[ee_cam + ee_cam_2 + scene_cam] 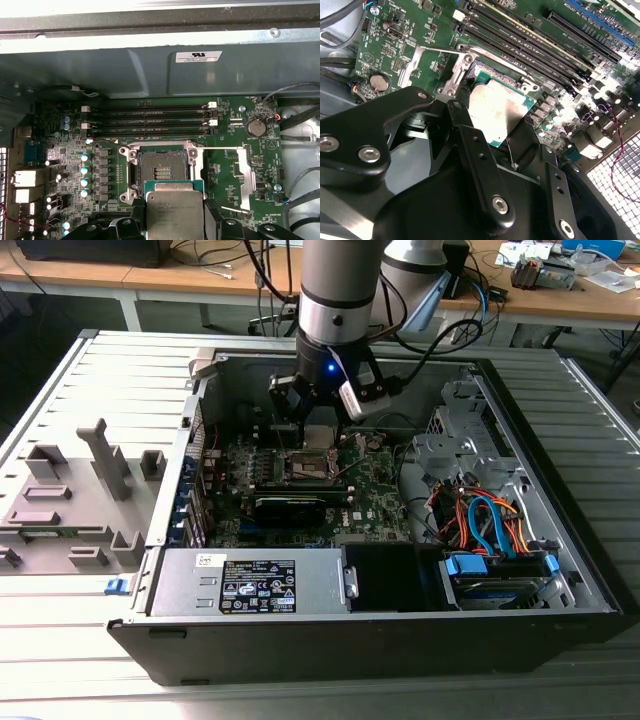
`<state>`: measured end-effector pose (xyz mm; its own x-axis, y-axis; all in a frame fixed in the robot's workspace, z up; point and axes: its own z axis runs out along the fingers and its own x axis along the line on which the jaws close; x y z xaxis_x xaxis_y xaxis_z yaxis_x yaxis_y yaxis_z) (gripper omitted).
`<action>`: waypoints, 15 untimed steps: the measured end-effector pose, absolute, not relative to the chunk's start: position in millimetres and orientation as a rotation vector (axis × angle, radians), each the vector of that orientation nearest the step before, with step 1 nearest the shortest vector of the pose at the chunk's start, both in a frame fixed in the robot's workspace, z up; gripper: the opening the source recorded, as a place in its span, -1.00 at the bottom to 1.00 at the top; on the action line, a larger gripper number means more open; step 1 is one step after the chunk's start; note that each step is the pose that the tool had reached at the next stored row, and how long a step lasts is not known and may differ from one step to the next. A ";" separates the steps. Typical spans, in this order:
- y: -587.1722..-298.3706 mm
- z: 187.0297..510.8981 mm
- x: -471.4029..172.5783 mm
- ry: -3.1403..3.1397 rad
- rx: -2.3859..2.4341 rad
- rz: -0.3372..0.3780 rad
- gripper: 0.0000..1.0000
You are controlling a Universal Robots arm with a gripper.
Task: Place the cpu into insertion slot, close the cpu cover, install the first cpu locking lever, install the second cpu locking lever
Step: 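Place the cpu into insertion slot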
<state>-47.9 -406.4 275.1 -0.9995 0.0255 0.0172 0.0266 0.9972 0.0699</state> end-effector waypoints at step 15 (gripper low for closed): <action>-406.4 272.1 -47.9 -3.123 -0.041 -0.109 0.09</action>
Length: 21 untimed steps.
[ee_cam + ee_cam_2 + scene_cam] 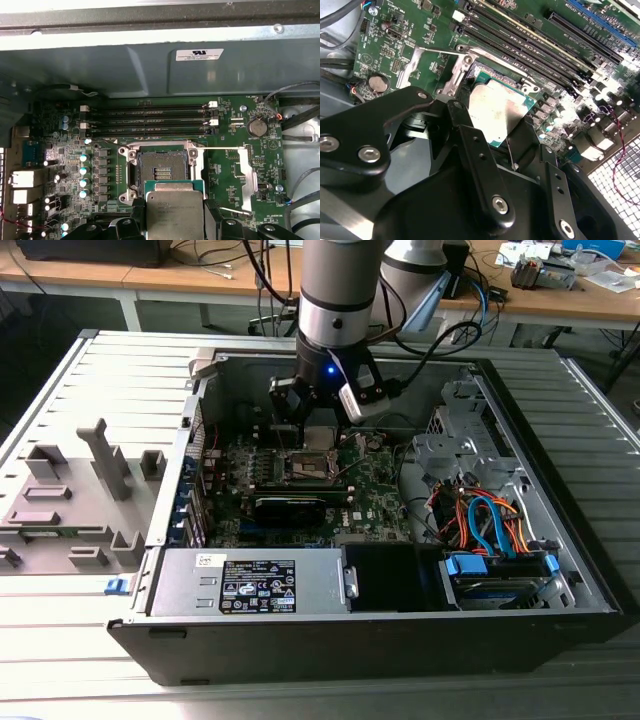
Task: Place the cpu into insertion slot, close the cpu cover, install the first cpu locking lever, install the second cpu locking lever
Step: 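Place the cpu into insertion slot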
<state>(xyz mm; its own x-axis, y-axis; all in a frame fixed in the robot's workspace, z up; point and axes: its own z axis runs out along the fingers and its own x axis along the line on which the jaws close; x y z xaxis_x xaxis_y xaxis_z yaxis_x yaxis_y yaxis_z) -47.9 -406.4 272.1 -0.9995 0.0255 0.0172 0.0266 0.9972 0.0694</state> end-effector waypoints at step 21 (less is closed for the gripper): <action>-398.9 269.0 -55.3 -3.124 -0.039 -0.084 0.09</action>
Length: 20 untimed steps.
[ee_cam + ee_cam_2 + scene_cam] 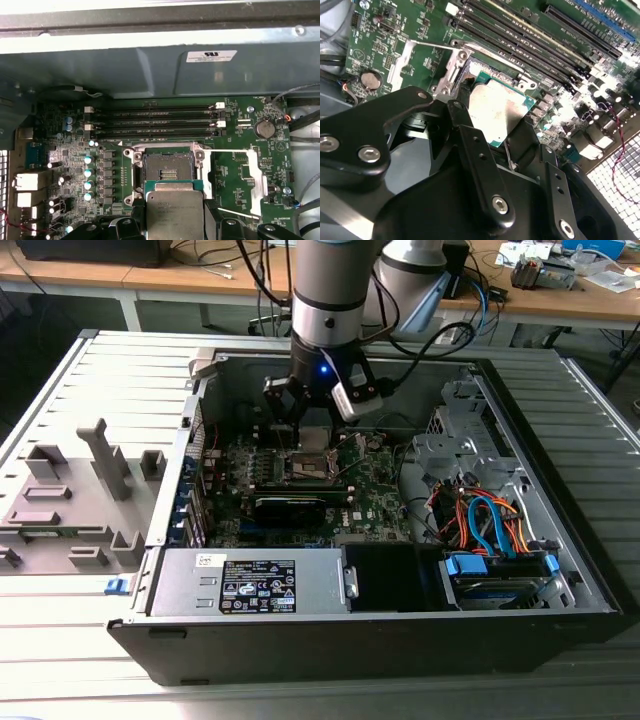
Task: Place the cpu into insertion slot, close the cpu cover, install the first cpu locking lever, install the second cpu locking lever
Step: 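Place the cpu into insertion slot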
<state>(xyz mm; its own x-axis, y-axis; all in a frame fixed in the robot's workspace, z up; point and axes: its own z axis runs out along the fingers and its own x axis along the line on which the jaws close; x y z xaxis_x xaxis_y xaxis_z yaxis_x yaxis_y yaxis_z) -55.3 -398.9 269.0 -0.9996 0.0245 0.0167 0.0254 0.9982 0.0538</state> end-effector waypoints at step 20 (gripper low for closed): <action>-381.6 266.9 -55.5 -3.125 0.024 -0.038 0.09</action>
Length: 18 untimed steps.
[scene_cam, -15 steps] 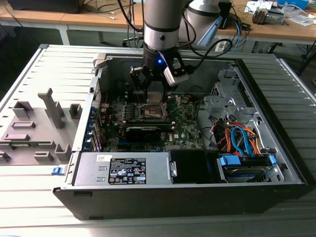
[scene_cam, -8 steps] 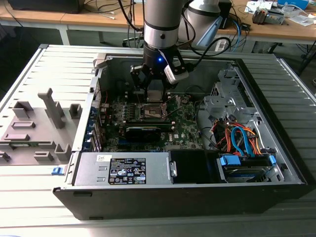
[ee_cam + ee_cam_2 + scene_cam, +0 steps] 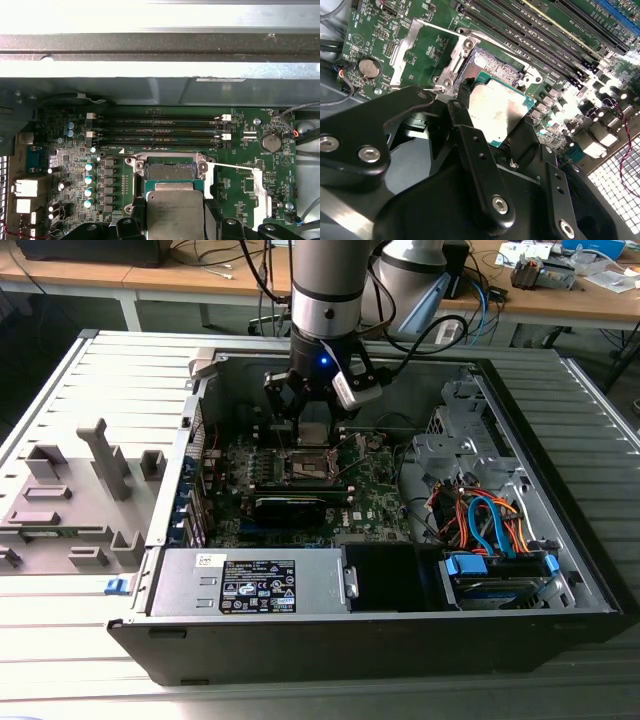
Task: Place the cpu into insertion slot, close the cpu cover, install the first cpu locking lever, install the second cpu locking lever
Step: 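Place the cpu into insertion slot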
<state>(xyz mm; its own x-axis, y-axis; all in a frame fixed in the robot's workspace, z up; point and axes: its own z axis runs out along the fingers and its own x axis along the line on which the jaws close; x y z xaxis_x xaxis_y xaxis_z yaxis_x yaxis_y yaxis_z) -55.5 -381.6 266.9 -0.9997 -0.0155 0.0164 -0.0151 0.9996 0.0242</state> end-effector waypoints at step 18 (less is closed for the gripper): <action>-381.6 266.5 -55.5 -3.123 -0.149 -0.039 0.09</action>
<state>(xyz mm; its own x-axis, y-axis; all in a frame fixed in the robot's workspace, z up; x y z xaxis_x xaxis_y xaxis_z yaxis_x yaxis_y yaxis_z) -55.5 -381.6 266.5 -0.9953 0.0952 0.0164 0.0956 0.9951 0.0240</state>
